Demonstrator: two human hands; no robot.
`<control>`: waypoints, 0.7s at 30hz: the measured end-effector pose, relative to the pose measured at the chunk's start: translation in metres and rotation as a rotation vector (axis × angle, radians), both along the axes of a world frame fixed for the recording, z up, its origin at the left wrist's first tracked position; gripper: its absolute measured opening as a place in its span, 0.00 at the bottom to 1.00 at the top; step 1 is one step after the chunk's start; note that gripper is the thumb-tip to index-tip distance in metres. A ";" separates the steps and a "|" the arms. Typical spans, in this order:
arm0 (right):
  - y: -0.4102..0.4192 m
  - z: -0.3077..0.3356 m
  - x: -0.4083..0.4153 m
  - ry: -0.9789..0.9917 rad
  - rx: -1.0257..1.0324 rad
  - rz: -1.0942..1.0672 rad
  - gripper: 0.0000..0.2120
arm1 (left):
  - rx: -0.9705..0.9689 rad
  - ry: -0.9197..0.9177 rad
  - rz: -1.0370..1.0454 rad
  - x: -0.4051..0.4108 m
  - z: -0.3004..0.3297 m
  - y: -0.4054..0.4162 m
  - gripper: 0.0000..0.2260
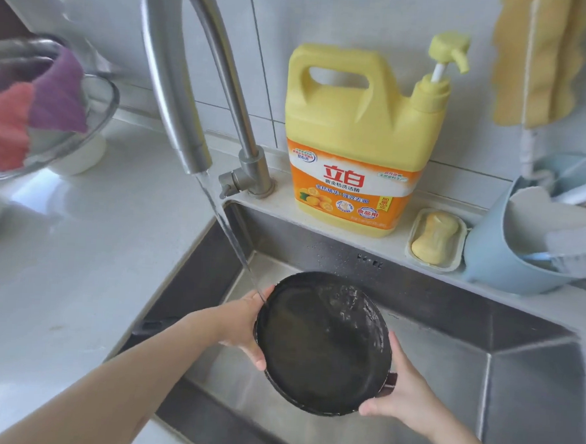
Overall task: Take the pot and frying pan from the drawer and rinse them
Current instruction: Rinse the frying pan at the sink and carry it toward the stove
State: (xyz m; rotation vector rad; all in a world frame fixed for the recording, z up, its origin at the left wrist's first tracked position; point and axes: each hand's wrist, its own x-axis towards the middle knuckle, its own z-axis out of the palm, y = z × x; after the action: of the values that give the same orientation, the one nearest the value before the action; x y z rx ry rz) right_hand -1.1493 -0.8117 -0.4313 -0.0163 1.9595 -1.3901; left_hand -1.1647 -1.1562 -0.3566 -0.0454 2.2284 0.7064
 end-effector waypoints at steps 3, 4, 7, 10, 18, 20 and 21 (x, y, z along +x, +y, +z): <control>0.005 0.022 0.005 -0.038 -0.037 -0.023 0.65 | 0.008 0.010 -0.028 -0.001 0.021 0.003 0.65; 0.005 0.029 0.006 -0.045 -0.053 -0.028 0.66 | 0.013 0.012 -0.030 -0.001 0.028 0.003 0.66; 0.001 0.053 0.009 -0.035 -0.077 -0.026 0.67 | 0.041 0.017 -0.001 0.005 0.049 -0.005 0.64; -0.006 0.078 0.011 -0.004 -0.093 -0.036 0.68 | 0.043 0.018 0.017 0.014 0.075 -0.018 0.61; -0.054 0.123 0.027 0.068 -0.203 0.002 0.62 | -0.111 0.107 -0.076 0.018 0.170 -0.045 0.59; -0.070 0.125 0.036 0.077 -0.239 -0.054 0.64 | -0.177 0.193 -0.105 0.020 0.185 -0.051 0.61; -0.077 0.126 0.039 0.096 -0.247 -0.085 0.64 | -0.214 0.247 -0.110 0.022 0.190 -0.054 0.63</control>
State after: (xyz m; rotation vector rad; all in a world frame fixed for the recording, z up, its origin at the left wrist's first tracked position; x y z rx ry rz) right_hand -1.1103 -0.8884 -0.3056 -0.1178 1.8718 -1.7094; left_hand -1.1428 -1.2102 -0.1664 0.0612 2.5143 0.4297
